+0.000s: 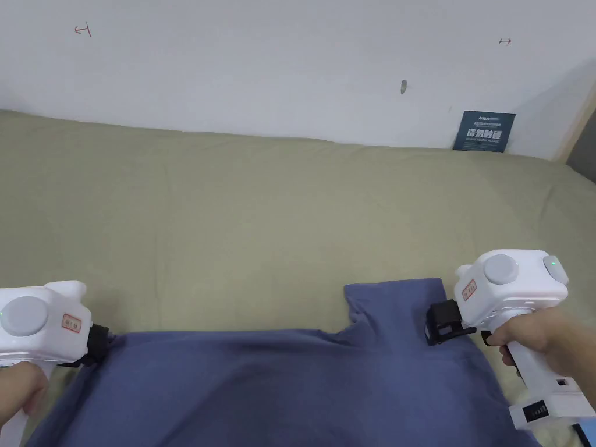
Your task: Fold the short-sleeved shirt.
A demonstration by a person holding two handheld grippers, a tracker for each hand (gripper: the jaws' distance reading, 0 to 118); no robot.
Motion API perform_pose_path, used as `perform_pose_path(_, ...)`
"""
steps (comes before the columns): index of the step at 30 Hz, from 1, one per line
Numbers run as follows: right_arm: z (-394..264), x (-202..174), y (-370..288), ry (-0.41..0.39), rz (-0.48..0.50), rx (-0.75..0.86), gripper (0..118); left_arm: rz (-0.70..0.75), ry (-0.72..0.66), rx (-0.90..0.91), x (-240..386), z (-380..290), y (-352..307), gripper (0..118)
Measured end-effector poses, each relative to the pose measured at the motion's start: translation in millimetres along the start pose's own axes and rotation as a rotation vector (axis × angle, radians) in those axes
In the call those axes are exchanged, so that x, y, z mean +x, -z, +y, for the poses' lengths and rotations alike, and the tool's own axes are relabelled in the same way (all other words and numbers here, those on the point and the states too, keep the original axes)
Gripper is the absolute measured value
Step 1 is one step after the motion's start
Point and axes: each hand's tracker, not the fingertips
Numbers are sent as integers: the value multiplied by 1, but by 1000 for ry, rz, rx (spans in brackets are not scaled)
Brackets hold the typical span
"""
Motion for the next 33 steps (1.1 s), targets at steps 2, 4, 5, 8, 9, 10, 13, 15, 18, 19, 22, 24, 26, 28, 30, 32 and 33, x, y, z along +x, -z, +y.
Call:
perform_pose_path(2, -5, 2, -2, 27, 22, -9, 0, -5, 10, -7, -2, 5, 4, 7)
perform_pose_path(4, -20, 0, -12, 51, 55, 9, 0, -13, 17, -12, -4, 8, 4, 7)
perform_pose_path(5, -24, -1, -17, 29, 19, 51, 0, -15, 20, -13, -4, 10, 5, 7)
perform_pose_path(8, -32, -10, -38, -10, 21, 85, 0, -39, 7, 0, -9, 11, -3, 7)
perform_pose_path(9, -36, -8, -52, -13, 38, 126, 0, -47, -3, 10, -11, 11, -8, 7)
perform_pose_path(10, -41, -7, -65, -25, 71, 154, 0, -62, -6, 28, -13, 12, -17, 7)
perform_pose_path(13, -51, -11, -110, -69, 81, 228, 0, -97, 33, 78, -16, 12, -48, 7)
perform_pose_path(15, -60, -12, -135, -71, 90, 251, 0, -112, 54, 117, -17, 10, -72, 7)
perform_pose_path(18, -80, -10, -165, -94, 112, 260, 0, -145, 81, 182, -20, 3, -103, 7)
perform_pose_path(19, -87, -12, -171, -96, 107, 266, 0, -162, 90, 180, -22, 1, -113, 7)
perform_pose_path(22, -114, -9, -190, -99, 105, 287, 0, -168, 101, 205, -25, -16, -141, 7)
perform_pose_path(24, -133, -8, -199, -96, 114, 291, 0, -176, 113, 218, -29, -30, -157, 7)
perform_pose_path(26, -157, -8, -207, -92, 124, 305, 0, -177, 114, 223, -35, -48, -168, 7)
perform_pose_path(28, -181, -6, -212, -91, 132, 307, 0, -174, 122, 221, -41, -70, -176, 7)
perform_pose_path(30, -205, -9, -213, -95, 138, 302, 0, -171, 117, 206, -47, -95, -179, 7)
perform_pose_path(32, -229, -10, -210, -91, 135, 288, 0, -180, 103, 174, -54, -118, -177, 7)
perform_pose_path(33, -240, -12, -206, -88, 136, 267, 0, -176, 101, 160, -55, -131, -176, 7)
